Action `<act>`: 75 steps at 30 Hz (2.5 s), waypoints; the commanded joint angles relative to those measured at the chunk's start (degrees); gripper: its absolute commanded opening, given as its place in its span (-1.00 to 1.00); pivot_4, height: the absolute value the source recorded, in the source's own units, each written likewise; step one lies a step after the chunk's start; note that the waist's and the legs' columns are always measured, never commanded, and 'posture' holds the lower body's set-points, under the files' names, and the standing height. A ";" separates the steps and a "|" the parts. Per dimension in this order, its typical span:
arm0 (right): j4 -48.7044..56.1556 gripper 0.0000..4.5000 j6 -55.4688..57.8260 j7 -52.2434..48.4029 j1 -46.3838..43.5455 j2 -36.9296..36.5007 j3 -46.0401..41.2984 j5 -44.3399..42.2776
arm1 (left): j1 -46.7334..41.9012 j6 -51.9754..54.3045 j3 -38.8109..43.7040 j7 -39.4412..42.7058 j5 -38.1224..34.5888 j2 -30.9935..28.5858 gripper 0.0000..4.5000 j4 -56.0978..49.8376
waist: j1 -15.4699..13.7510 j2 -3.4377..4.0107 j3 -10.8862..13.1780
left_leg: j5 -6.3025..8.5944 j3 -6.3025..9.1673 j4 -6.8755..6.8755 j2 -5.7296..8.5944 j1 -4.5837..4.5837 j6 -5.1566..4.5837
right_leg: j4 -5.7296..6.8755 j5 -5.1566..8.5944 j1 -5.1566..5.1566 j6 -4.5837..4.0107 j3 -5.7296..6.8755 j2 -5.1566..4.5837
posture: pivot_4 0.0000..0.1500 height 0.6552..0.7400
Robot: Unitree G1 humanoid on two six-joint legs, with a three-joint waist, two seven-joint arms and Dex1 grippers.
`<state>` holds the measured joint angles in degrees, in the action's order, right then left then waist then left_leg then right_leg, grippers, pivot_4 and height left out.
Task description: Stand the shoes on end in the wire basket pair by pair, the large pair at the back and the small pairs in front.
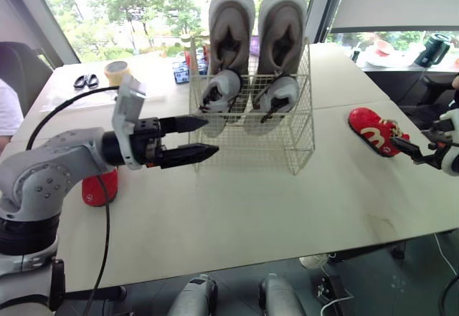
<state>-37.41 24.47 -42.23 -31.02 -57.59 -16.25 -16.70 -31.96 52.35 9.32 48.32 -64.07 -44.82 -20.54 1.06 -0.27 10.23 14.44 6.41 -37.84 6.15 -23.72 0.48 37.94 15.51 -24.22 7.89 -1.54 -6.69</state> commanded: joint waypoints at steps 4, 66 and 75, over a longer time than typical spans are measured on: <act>-19.22 1.00 -10.27 -2.50 -11.65 0.08 3.26 5.82 | -0.01 -0.36 0.74 -0.19 0.68 -0.26 0.98 -2.27 | 0.14 0.08 0.02 | -0.05 -0.06 0.06 -0.02 0.03 0.09 | -0.02 0.00 -0.02 0.00 -0.07 0.02 | 1.00 1.00; 60.52 -1.00 -10.76 -14.81 -17.87 4.75 15.29 -2.59 | -25.58 16.02 1.76 5.82 0.90 2.93 0.59 23.99 | -0.17 0.21 0.24 | -0.23 0.16 0.38 0.04 -0.04 0.39 | 0.00 -0.01 -0.26 0.02 0.04 -0.02 | 1.00 1.00; 62.69 0.04 2.92 -12.31 -15.65 4.60 10.20 -11.72 | -23.41 16.33 4.45 1.93 -0.32 5.99 -0.89 23.89 | -0.36 0.20 0.24 | -0.23 0.17 0.37 0.04 -0.04 0.39 | 0.00 -0.01 -0.25 0.01 0.03 -0.03 | 1.00 1.00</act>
<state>23.26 22.59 -56.55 -46.83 -52.81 -1.87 -24.23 -55.42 68.65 11.19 51.42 -62.71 -39.03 4.35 0.70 -0.07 10.46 14.21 6.59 -37.47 6.19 -23.76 0.87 37.94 15.50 -24.46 7.91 -1.51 -6.72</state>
